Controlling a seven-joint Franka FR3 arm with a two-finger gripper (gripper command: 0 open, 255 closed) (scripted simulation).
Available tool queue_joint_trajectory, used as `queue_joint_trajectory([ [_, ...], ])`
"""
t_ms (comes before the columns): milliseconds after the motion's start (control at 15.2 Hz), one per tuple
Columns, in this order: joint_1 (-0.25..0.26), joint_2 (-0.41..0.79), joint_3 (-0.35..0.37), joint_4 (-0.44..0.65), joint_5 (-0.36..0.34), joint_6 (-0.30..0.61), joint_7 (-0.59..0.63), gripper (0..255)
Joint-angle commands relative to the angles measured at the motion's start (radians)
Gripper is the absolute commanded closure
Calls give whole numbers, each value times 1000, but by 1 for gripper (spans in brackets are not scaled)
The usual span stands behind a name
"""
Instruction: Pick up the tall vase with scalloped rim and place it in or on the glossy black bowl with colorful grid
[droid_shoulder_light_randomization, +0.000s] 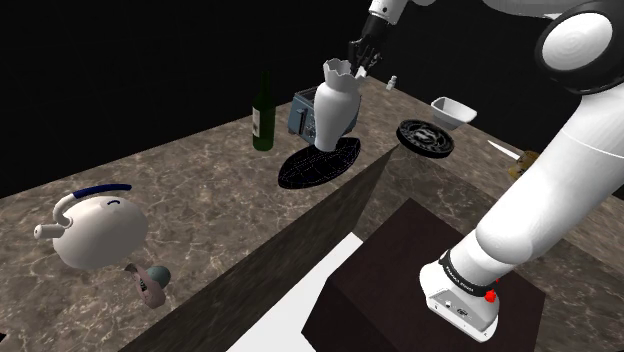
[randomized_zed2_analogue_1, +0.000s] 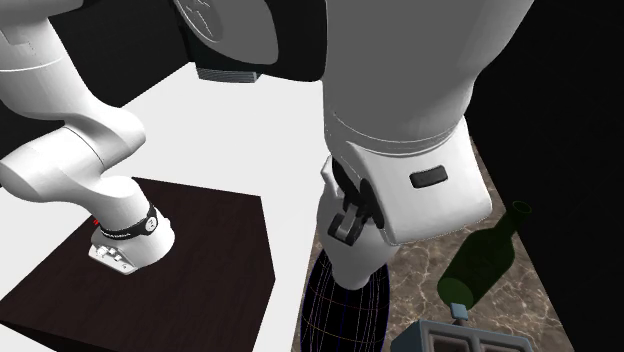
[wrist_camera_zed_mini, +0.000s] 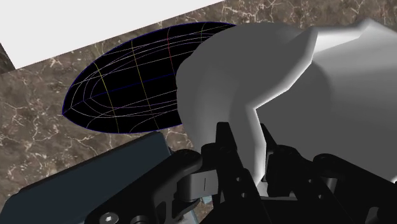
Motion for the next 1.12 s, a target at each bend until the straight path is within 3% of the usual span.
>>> queue_joint_trajectory([
  [0,1,-5,1,-33,1,29,-8,255],
  [462,4,-1,2,-116,5,112,-31,255],
  [924,4,-1,2,-116,5,112,-31,255],
  [990,4,-2,2,-115,5,112,-32,0],
  [1056,4,-2,2,-115,5,112,-31,0],
])
